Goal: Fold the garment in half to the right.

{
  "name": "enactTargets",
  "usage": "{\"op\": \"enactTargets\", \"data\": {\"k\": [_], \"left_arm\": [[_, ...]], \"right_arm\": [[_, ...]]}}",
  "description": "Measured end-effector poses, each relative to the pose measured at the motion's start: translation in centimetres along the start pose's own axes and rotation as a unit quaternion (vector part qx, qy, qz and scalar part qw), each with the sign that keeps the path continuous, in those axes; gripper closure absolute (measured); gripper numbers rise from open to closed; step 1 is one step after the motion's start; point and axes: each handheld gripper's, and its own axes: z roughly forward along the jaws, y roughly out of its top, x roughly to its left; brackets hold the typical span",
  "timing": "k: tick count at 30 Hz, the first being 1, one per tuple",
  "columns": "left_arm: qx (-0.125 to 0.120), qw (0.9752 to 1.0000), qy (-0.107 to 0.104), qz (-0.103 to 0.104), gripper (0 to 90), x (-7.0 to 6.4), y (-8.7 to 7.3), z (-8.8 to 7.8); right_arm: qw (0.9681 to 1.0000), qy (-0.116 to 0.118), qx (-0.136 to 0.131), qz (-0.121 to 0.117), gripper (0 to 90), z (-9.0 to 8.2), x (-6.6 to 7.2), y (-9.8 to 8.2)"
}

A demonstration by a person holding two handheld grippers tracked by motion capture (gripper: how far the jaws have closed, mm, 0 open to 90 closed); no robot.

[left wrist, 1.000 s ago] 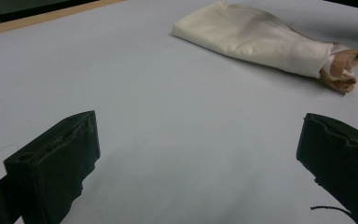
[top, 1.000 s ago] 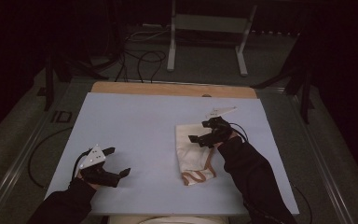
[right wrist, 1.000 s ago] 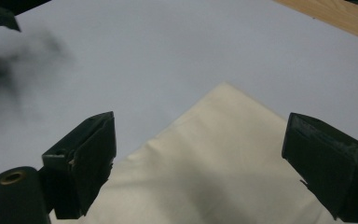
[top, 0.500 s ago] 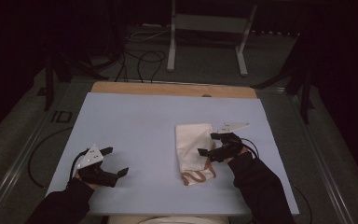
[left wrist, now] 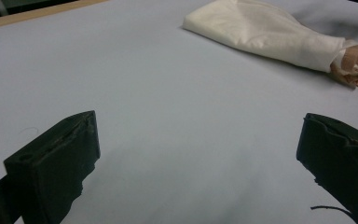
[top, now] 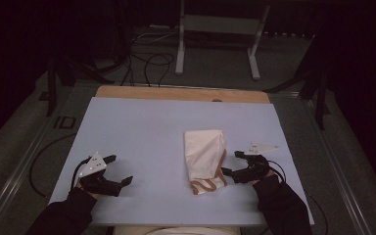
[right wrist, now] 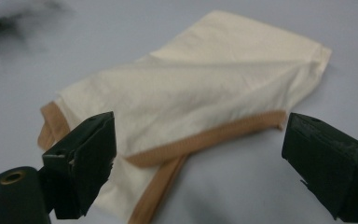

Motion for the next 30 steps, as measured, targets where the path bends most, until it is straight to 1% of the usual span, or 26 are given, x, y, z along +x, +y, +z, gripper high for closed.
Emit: {"op": "enactTargets", "data": {"k": [3,6,7,9,10,12,15,17,20,24,27,30], "left_arm": [[0.000,1.0000,0.000,-0.001,0.2,0.0,-0.1,-0.1],[0.001,1.0000,-0.001,-0.002,0.1,0.0,-0.1,-0.2],[0.001,1.0000,0.000,-0.001,0.1,0.0,-0.2,-0.2],[0.001,1.0000,0.000,-0.001,0.2,0.0,-0.2,-0.2],[0.001,1.0000,-0.001,-0.002,0.2,0.0,-0.2,-0.2],[0.003,1.0000,-0.003,-0.001,0.2,-0.1,-0.3,-0.1],[0.005,1.0000,-0.006,0.001,0.2,-0.2,-0.3,0.0],[0.003,1.0000,-0.008,0.001,0.1,-0.3,-0.2,0.1],[-0.002,1.0000,-0.008,-0.001,0.2,-0.3,-0.1,0.0],[-0.004,1.0000,-0.008,0.000,0.2,-0.4,-0.1,-0.1],[-0.003,1.0000,-0.008,0.001,0.2,-0.5,-0.1,0.0],[-0.003,0.9999,-0.010,0.003,0.2,-0.6,-0.1,0.1]], "right_arm": [[1.0000,-0.003,0.001,0.001,9.8,-0.5,0.0,-0.9],[0.9999,-0.012,0.006,0.009,9.8,-0.9,-0.2,-1.8],[0.9999,-0.011,0.006,0.010,9.8,-1.0,-0.2,-2.1],[0.9998,-0.018,0.006,0.005,9.8,-1.3,-0.2,-2.6],[0.9998,-0.020,0.002,0.005,9.8,-1.5,-0.1,-2.8],[0.9996,-0.028,0.004,0.003,9.9,-1.9,-0.1,-3.3],[0.9994,-0.034,-0.005,0.010,9.9,-2.4,-0.3,-3.8],[0.9988,-0.044,-0.005,0.018,9.9,-2.6,-0.5,-4.1],[0.9985,-0.048,-0.007,0.024,9.9,-2.7,-0.9,-4.3],[0.9983,-0.053,0.000,0.023,9.9,-2.4,-1.0,-4.2],[0.9984,-0.053,-0.002,0.020,9.9,-2.4,-1.0,-4.2],[0.9981,-0.055,-0.007,0.026,9.9,-2.5,-1.0,-4.1]]}}
